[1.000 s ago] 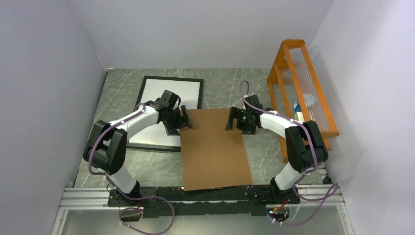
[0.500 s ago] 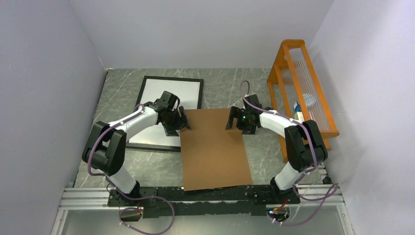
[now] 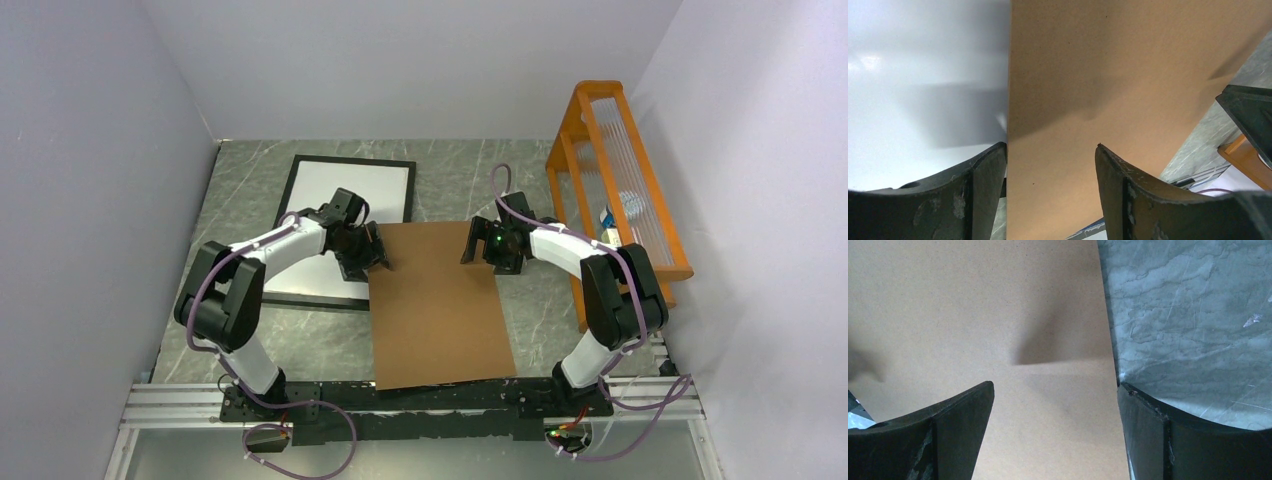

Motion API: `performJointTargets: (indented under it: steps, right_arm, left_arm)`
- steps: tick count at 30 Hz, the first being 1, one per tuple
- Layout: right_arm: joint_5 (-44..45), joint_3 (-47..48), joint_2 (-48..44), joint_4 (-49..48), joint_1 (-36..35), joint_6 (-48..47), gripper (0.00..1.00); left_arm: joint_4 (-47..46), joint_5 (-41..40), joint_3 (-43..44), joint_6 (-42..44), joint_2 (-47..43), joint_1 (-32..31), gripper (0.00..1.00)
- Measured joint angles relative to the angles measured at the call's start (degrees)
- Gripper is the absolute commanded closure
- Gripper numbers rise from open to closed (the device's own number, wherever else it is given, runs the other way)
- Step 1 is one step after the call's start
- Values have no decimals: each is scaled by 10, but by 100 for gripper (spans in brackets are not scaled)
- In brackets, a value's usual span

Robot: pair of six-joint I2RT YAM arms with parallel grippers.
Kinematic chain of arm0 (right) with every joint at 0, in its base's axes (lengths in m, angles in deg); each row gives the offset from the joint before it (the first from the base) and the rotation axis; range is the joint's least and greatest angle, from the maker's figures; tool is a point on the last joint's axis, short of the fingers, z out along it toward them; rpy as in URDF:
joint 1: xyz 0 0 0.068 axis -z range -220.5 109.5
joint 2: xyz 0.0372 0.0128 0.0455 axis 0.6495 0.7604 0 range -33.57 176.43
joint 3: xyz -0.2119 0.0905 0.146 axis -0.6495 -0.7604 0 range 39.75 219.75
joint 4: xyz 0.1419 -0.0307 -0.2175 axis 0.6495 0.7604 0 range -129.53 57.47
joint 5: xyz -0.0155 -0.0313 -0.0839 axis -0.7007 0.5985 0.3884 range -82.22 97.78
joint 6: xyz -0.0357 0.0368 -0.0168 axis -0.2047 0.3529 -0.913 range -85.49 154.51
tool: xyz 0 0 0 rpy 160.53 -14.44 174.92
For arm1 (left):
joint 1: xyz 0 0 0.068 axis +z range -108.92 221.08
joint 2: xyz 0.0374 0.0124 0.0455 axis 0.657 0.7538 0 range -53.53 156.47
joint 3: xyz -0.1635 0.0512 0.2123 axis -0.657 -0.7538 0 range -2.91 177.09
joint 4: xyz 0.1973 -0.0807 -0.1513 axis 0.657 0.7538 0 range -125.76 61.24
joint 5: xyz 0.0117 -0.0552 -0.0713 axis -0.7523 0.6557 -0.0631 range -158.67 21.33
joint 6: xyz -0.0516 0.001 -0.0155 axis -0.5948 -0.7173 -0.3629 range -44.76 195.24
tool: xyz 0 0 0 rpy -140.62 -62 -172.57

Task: Put the photo into the frame
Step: Pick up the photo frame item at the center of the board.

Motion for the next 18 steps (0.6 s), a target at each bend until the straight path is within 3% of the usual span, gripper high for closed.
performJointTargets:
  steps: [9, 18]
  right_arm:
    - [-9, 0, 0, -2, 5, 4, 3]
    - [-5, -16, -9, -28, 21, 0, 3]
  left_arm:
    - [-12, 55, -12, 0, 4, 22, 47]
    - [-142, 195, -63, -7, -26, 82, 58]
